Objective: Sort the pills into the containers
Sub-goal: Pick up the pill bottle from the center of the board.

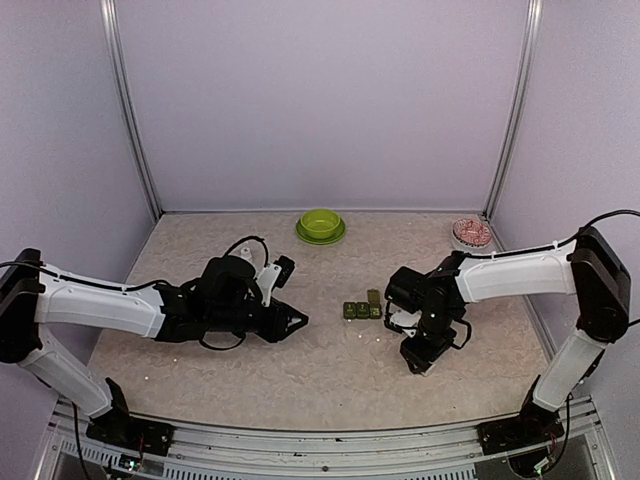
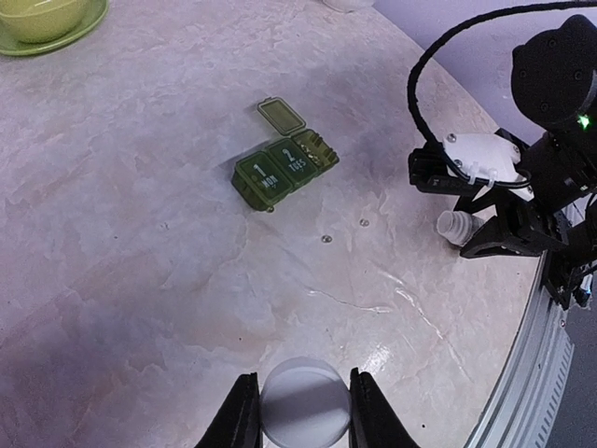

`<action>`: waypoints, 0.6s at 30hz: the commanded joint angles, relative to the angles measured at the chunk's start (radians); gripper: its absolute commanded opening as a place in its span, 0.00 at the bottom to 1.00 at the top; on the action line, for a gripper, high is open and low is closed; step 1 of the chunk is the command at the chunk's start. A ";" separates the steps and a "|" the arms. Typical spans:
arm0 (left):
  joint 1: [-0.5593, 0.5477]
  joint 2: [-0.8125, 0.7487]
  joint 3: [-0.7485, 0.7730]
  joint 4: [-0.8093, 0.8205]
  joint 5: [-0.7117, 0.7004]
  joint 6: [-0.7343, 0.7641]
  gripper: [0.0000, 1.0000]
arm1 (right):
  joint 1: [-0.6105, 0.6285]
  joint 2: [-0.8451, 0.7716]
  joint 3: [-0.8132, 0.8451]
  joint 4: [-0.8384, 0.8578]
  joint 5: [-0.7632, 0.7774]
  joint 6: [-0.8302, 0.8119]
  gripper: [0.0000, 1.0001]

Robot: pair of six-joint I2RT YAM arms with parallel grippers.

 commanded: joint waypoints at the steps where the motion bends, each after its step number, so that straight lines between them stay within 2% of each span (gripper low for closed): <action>1: 0.008 -0.029 -0.008 0.020 0.007 0.005 0.20 | -0.007 0.009 -0.009 0.018 -0.010 -0.007 0.45; 6: 0.008 -0.031 0.005 0.009 0.003 0.007 0.19 | -0.005 0.019 -0.006 0.019 -0.003 -0.006 0.32; 12: 0.009 -0.033 0.011 0.007 -0.002 0.005 0.20 | 0.010 0.001 0.005 0.028 0.017 -0.003 0.29; 18: 0.009 -0.034 0.022 0.008 0.010 -0.003 0.19 | 0.047 -0.084 0.050 0.075 0.088 -0.014 0.29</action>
